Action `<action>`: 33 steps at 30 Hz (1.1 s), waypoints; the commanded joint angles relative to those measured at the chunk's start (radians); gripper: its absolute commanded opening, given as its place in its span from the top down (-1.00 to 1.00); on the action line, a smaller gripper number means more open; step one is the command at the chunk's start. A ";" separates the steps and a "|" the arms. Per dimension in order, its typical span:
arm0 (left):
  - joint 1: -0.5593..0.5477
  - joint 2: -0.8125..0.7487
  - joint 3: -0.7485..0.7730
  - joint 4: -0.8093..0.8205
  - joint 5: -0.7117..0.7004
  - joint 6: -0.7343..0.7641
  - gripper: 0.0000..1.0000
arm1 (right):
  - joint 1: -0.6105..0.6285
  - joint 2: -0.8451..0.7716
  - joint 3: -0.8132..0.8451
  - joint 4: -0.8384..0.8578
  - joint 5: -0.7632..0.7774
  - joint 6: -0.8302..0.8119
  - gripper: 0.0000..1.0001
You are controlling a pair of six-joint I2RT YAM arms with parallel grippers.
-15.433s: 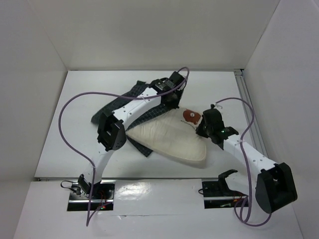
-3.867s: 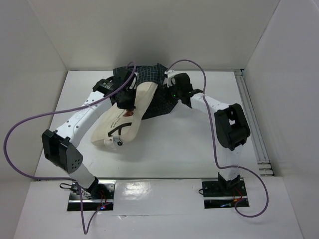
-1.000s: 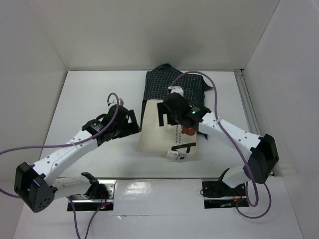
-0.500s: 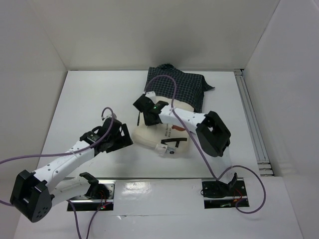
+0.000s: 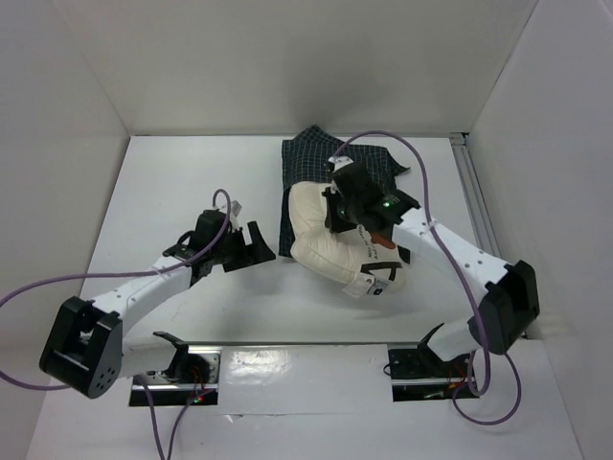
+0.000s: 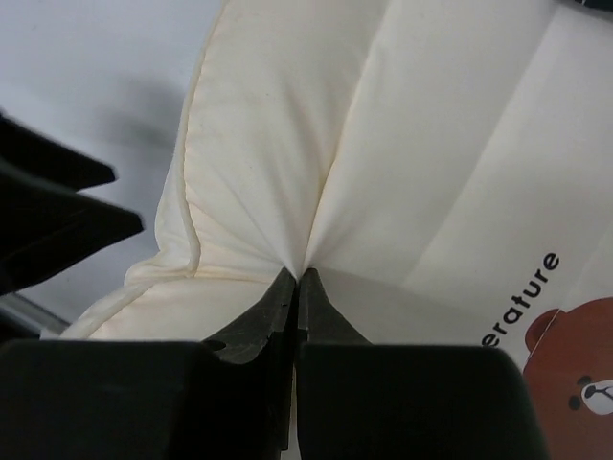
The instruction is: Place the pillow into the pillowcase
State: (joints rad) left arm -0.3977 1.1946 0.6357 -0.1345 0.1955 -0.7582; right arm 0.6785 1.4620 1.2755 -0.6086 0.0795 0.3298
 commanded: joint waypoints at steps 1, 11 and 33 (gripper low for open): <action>-0.022 0.059 0.053 0.194 0.147 0.075 -0.91 | -0.002 -0.075 -0.028 -0.014 -0.145 -0.046 1.00; -0.102 0.250 0.130 0.285 0.042 0.120 -0.94 | -0.020 -0.124 -0.028 -0.048 -0.176 -0.046 1.00; -0.147 0.398 0.045 0.541 -0.024 0.002 0.99 | -0.057 -0.144 -0.036 -0.105 -0.188 -0.057 1.00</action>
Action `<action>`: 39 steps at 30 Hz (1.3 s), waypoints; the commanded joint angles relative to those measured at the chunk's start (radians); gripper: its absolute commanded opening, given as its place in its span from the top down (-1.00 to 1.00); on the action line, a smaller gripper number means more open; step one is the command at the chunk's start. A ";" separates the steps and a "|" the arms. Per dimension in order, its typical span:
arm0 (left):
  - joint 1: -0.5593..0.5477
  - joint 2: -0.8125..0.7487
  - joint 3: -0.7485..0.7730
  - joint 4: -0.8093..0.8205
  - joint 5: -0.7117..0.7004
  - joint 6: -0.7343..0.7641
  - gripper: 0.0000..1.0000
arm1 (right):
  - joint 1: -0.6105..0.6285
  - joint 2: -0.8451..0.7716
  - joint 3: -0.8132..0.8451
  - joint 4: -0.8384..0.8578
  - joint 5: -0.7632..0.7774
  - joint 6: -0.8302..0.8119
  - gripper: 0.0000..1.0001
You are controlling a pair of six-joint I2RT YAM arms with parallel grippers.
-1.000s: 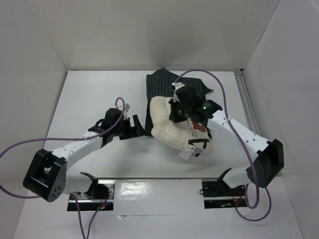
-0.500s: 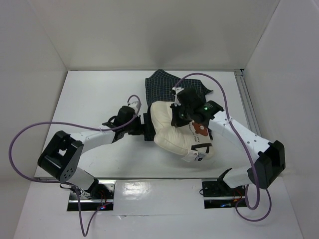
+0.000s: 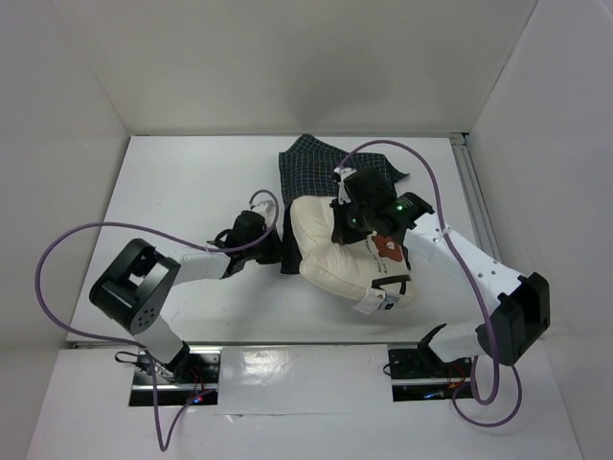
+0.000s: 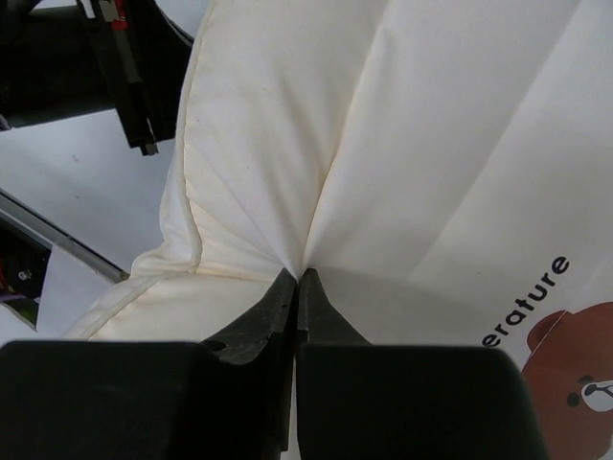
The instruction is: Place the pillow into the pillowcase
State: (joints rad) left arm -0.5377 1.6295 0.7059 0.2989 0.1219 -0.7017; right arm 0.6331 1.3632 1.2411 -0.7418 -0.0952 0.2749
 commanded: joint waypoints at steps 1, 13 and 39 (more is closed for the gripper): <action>0.004 -0.086 -0.025 0.099 0.050 -0.068 1.00 | -0.012 -0.046 -0.020 0.039 -0.014 -0.002 1.00; 0.004 -0.307 -0.207 0.143 0.100 -0.165 1.00 | 0.168 0.132 0.006 0.074 0.198 0.101 -1.00; 0.004 -0.625 -0.218 0.218 0.493 -0.280 1.00 | 0.169 0.556 0.568 0.109 0.317 0.094 1.00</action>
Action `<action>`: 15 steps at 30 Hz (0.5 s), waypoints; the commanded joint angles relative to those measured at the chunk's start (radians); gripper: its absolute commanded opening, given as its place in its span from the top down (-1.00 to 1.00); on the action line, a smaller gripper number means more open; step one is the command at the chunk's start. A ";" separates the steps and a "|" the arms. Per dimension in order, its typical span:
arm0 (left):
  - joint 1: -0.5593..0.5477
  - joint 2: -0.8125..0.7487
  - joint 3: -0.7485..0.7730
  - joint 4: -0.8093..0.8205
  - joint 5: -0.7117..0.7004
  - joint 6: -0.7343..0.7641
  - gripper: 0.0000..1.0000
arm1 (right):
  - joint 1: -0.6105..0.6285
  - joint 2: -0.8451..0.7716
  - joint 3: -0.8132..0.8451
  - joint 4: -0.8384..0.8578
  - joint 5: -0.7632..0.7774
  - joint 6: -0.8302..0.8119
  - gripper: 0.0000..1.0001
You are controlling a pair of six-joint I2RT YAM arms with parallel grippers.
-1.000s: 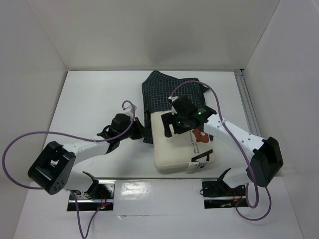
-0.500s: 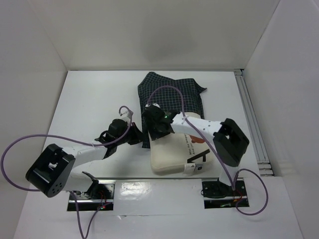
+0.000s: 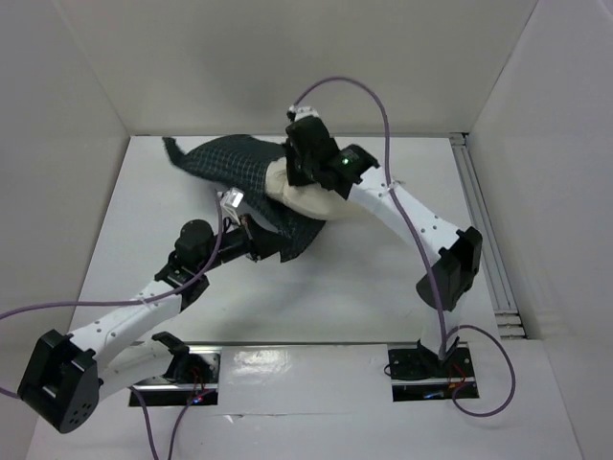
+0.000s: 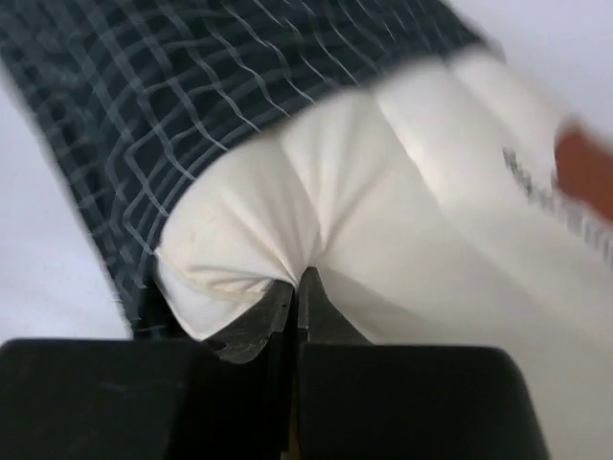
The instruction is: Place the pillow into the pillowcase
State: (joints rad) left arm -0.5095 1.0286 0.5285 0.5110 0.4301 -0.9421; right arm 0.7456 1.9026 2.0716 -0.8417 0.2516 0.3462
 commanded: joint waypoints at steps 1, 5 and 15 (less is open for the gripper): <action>-0.014 -0.039 -0.059 0.015 0.185 -0.040 1.00 | 0.057 0.042 -0.344 0.252 -0.057 0.049 1.00; -0.003 -0.077 -0.200 0.093 0.205 -0.101 1.00 | 0.057 0.164 -0.502 0.400 -0.182 0.148 1.00; 0.074 -0.088 -0.093 0.015 0.283 -0.078 1.00 | -0.028 0.107 -0.073 0.261 -0.094 0.143 1.00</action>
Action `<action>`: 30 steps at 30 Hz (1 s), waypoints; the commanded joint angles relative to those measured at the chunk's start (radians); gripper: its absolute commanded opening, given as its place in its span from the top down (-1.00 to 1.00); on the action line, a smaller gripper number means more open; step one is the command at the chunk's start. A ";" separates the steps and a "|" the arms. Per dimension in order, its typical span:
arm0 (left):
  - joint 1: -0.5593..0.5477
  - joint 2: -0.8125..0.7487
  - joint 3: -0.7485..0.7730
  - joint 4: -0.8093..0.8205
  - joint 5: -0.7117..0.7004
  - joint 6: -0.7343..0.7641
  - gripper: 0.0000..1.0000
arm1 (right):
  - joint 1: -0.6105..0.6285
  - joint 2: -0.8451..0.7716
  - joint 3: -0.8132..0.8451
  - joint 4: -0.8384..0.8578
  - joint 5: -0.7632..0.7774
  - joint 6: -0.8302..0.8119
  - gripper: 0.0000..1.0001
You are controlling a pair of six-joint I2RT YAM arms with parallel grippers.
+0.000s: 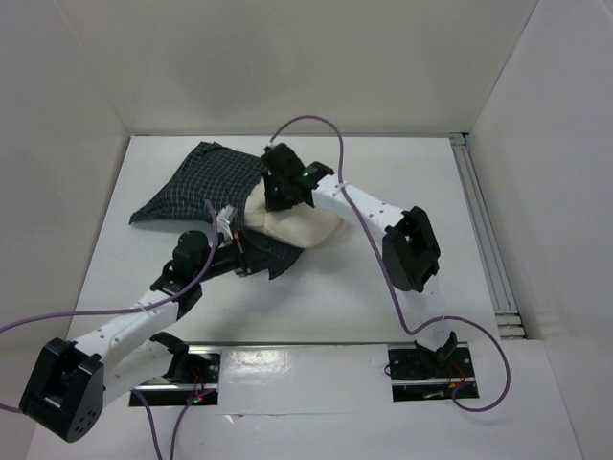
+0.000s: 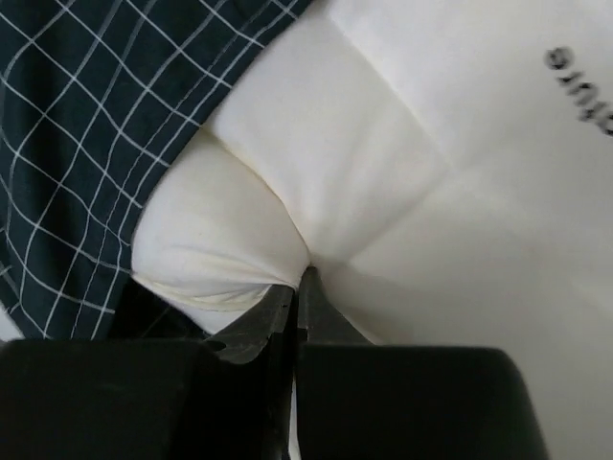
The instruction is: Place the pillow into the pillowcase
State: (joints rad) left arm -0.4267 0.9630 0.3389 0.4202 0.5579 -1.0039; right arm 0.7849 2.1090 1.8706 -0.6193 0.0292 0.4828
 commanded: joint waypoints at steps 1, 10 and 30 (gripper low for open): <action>-0.009 -0.014 0.097 0.124 0.155 -0.044 1.00 | -0.052 -0.127 0.149 0.027 0.153 -0.007 1.00; -0.030 -0.349 0.132 -0.490 -0.131 0.109 0.27 | 0.232 -0.305 -0.508 0.246 0.059 0.102 1.00; -0.098 0.002 0.595 -1.153 -0.601 0.254 -0.54 | -0.320 -0.629 -0.910 0.193 -0.041 0.008 0.32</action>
State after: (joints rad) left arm -0.4927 0.9470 0.8856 -0.6716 -0.0048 -0.7620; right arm 0.4564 1.4651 1.0424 -0.4564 0.0818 0.4763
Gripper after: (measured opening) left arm 0.774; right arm 0.362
